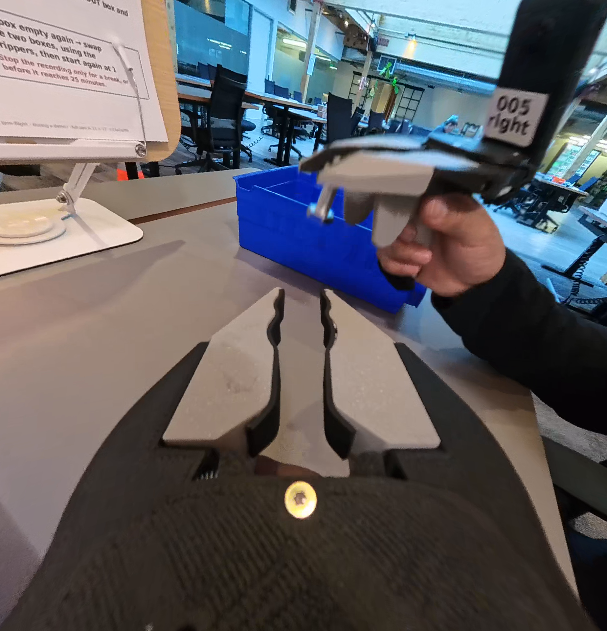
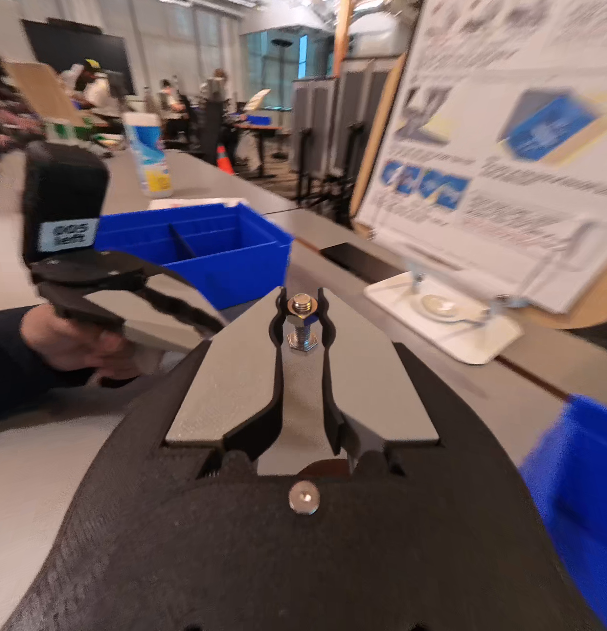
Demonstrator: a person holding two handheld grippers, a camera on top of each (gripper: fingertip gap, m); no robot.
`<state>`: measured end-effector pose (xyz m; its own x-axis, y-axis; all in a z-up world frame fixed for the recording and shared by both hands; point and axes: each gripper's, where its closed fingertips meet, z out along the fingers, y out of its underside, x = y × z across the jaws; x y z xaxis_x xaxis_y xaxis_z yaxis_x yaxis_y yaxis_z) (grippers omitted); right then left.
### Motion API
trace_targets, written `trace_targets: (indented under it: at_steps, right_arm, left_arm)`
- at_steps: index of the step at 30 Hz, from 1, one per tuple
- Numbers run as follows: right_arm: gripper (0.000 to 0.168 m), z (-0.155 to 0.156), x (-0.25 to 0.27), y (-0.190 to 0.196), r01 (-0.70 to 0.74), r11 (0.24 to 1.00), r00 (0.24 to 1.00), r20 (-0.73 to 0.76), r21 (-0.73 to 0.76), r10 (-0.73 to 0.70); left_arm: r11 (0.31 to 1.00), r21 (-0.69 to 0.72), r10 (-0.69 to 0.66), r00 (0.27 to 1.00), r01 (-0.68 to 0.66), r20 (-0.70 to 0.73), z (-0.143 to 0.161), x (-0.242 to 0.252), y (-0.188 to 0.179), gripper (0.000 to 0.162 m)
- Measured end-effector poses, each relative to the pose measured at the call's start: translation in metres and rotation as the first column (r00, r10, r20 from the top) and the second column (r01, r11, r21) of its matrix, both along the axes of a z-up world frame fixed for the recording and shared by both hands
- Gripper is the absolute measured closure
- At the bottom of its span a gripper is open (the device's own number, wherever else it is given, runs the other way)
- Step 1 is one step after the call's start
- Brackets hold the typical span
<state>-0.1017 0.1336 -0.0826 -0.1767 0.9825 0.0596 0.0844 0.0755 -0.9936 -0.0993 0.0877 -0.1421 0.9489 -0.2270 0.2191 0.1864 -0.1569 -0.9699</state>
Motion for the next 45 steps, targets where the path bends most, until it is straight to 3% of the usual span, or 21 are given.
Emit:
trace_targets:
  at_steps: [3, 6, 8, 13, 17, 20, 23, 26, 28, 31, 34, 38, 41, 45]
  right_arm:
    - [0.153, 0.029, 0.024, 0.044, 0.204, 0.969, 0.978, -0.066, 0.139, -0.196]
    - [0.153, 0.039, 0.057, 0.108, 0.425, 0.881, 0.904, -0.058, 0.208, -0.423]
    - [0.153, 0.017, 0.072, 0.147, 0.487, 0.853, 0.861, 0.062, 0.19, -0.505]
    - [0.153, -0.077, 0.093, 0.213, 0.54, 0.835, 0.731, 0.435, 0.101, -0.526]
    - [0.152, -0.126, 0.099, 0.231, 0.569, 0.815, 0.632, 0.579, 0.105, -0.516]
    - [0.154, -0.142, 0.101, 0.236, 0.571, 0.804, 0.578, 0.616, 0.164, -0.536]
    - [0.15, -0.13, 0.1, 0.241, 0.59, 0.782, 0.586, 0.558, 0.202, -0.587]
    - [0.144, -0.093, 0.093, 0.242, 0.619, 0.762, 0.657, 0.406, 0.188, -0.635]
    - [0.144, -0.06, 0.09, 0.236, 0.634, 0.755, 0.71, 0.263, 0.164, -0.653]
    - [0.145, -0.007, 0.081, 0.201, 0.558, 0.829, 0.826, 0.066, 0.037, -0.56]
    - [0.144, 0.044, 0.075, 0.138, 0.327, 0.944, 0.932, -0.147, -0.052, -0.331]
    - [0.15, 0.077, 0.073, 0.058, 0.066, 0.998, 0.952, -0.298, -0.007, -0.065]
    - [0.135, 0.053, 0.05, 0.005, -0.127, 0.991, 0.975, -0.19, -0.038, 0.118]
    - [0.13, -0.037, -0.001, -0.012, -0.049, 0.998, 0.987, 0.157, 0.026, 0.044]
  left_arm:
    - [1.0, -0.021, 0.002, 1.0, -0.003, -0.025, -0.005, 0.001, 0.001, 0.145]
    - [0.999, -0.044, -0.003, 0.999, 0.001, -0.042, -0.01, 0.004, 0.003, 0.146]
    - [0.998, -0.055, -0.006, 0.999, 0.003, -0.051, -0.013, 0.006, 0.004, 0.146]
    - [0.997, -0.071, -0.01, 0.998, 0.006, -0.06, -0.018, 0.008, 0.006, 0.147]
    - [0.997, -0.08, -0.008, 0.998, 0.003, -0.066, -0.02, 0.008, 0.006, 0.147]
    - [0.997, -0.081, -0.005, 0.998, 0.0, -0.063, -0.02, 0.007, 0.006, 0.147]
    - [0.997, -0.078, -0.005, 0.998, 0.001, -0.058, -0.019, 0.006, 0.005, 0.147]
    - [0.997, -0.074, -0.007, 0.998, 0.003, -0.057, -0.018, 0.007, 0.004, 0.147]
    - [0.997, -0.074, -0.01, 0.998, 0.005, -0.059, -0.017, 0.008, 0.004, 0.147]
    - [0.997, -0.08, -0.014, 0.998, 0.01, -0.061, -0.018, 0.009, 0.004, 0.147]
    - [0.995, -0.097, -0.021, 0.998, 0.015, -0.06, -0.023, 0.01, 0.006, 0.147]
    - [0.993, -0.118, -0.031, 0.996, 0.021, -0.082, -0.029, 0.014, 0.008, 0.147]
    - [0.99, -0.14, -0.038, 0.995, 0.025, -0.091, -0.035, 0.015, 0.009, 0.147]
    - [0.987, -0.158, -0.046, 0.994, 0.031, -0.096, -0.04, 0.017, 0.01, 0.147]
